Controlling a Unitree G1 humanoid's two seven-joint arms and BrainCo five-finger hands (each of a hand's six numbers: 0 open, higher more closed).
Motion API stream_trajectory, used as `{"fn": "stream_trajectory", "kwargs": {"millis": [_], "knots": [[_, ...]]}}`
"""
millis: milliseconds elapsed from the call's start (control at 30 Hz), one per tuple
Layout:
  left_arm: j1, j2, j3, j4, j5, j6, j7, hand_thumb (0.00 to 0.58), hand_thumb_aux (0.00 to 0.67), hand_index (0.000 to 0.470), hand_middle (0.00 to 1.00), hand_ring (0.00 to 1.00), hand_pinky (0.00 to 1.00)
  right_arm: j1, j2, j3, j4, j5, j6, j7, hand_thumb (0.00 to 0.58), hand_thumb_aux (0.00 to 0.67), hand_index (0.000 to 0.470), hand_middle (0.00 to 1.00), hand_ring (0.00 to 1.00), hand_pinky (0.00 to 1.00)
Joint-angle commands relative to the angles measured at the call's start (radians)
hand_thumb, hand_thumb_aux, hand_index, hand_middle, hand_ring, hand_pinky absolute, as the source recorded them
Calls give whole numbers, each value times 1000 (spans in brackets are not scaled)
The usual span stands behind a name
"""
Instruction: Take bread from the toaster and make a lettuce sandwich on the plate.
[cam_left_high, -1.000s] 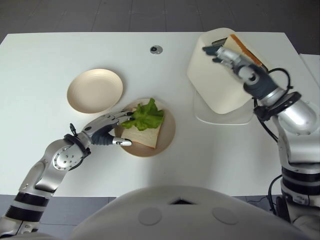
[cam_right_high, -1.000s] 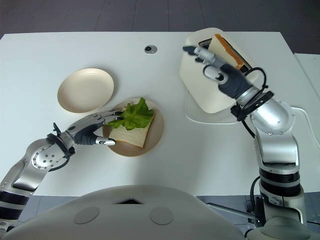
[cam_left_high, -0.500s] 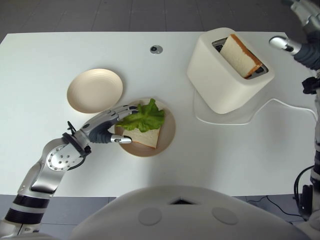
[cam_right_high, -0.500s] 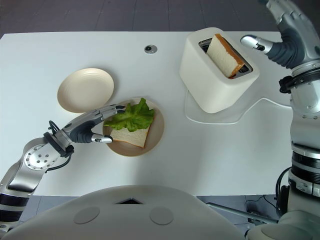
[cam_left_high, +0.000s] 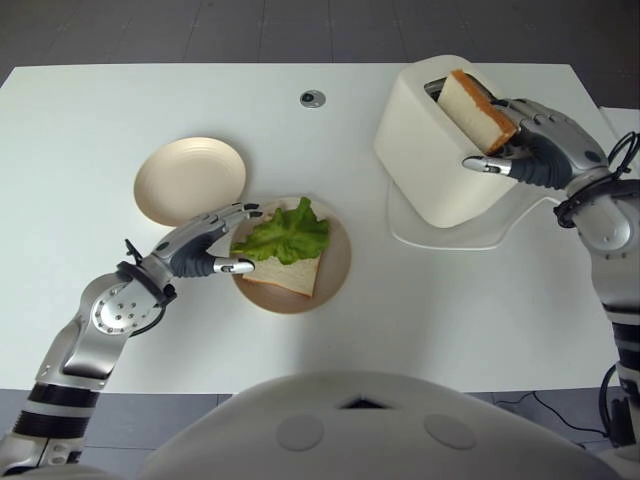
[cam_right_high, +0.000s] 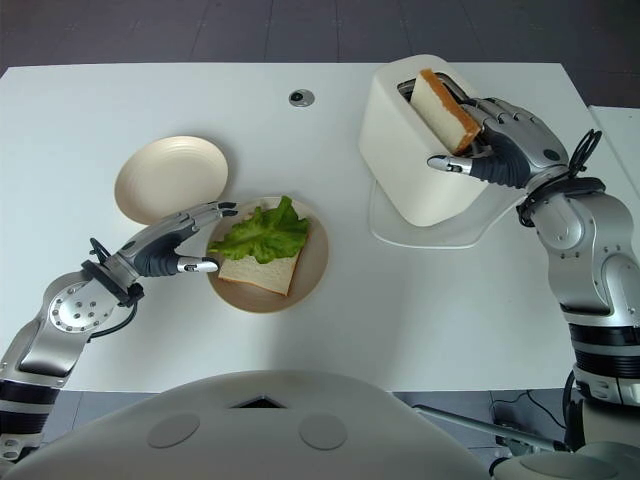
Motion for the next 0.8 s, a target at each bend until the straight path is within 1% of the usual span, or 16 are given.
{"fn": "stream_trajectory", "kwargs": {"millis": [33, 100, 267, 400, 467, 533, 667, 800], "knots": [[-30, -21, 8, 35, 32, 8, 36, 0, 0, 0, 0, 0, 0, -65, 31, 0, 50, -28, 25, -66, 580, 670, 470, 761, 761, 761], [-44, -34, 13, 47, 41, 13, 60, 0, 0, 0, 0, 0, 0, -91, 48, -14, 47, -20, 28, -102, 580, 670, 470, 1000, 1000, 1000], [-67, -69, 24, 63, 39, 19, 108, 0, 0, 0, 0, 0, 0, -156, 97, -64, 13, 44, 21, -178, 580, 670, 470, 1000, 1000, 1000], [-81, -92, 39, 66, 25, 18, 139, 0, 0, 0, 0, 0, 0, -192, 144, -111, -29, 142, 5, -197, 580, 670, 470, 1000, 1000, 1000], [-89, -103, 51, 66, 5, 15, 150, 23, 13, 9, 0, 0, 0, -209, 165, -139, -56, 203, 1, -198, 580, 670, 470, 1000, 1000, 1000], [-96, -118, 66, 59, -34, 11, 155, 0, 0, 0, 0, 0, 0, -223, 191, -156, -92, 280, 7, -181, 580, 670, 470, 1000, 1000, 1000], [-107, -161, 114, 17, -205, 8, 141, 0, 0, 0, 0, 0, 0, -214, 250, -139, -205, 485, 85, -85, 580, 670, 470, 1000, 1000, 1000], [-116, -195, 166, -62, -412, 18, 109, 0, 0, 0, 0, 0, 0, -155, 338, -83, -350, 711, 253, -9, 580, 670, 470, 1000, 1000, 1000]]}}
